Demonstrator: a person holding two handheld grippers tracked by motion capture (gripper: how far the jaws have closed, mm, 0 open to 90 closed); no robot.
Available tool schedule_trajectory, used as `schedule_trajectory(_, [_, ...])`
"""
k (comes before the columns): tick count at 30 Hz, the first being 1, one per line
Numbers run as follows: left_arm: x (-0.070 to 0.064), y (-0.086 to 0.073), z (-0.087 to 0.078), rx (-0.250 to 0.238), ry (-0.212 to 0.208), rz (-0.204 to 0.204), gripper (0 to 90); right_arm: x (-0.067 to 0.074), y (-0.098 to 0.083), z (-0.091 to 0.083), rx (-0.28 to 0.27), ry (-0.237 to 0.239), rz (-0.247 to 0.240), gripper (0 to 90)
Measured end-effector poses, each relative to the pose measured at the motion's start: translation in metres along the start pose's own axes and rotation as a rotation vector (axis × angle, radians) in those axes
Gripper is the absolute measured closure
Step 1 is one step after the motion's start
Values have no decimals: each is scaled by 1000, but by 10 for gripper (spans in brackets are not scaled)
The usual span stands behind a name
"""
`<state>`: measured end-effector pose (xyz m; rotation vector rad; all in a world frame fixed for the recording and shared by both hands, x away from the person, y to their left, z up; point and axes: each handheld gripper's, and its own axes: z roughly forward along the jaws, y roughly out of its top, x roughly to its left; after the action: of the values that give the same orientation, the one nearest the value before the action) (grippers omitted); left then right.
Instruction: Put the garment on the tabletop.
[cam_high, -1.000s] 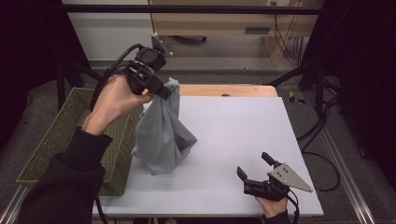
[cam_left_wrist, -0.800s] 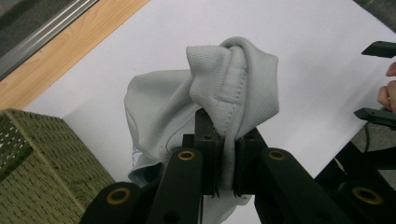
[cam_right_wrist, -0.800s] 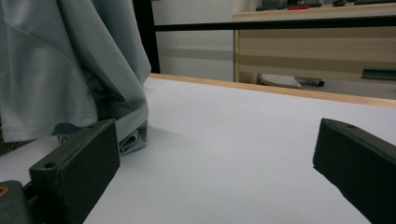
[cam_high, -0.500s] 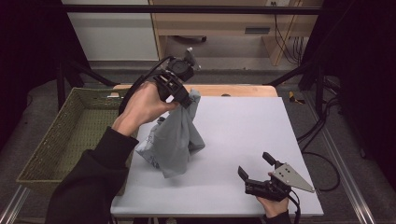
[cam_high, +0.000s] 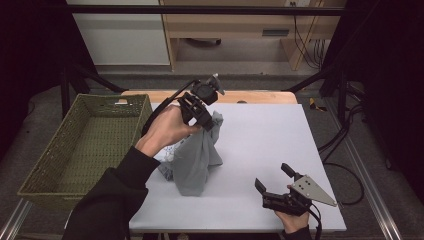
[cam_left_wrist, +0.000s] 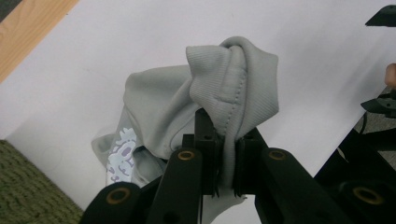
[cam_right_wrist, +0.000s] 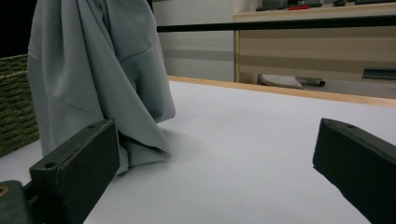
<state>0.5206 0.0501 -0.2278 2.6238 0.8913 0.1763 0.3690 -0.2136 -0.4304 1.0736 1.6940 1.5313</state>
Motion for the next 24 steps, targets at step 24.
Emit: schedule_trajectory(24, [-1, -23, 70, 63, -60, 8, 813, 0, -2, 0, 1, 1, -2, 10])
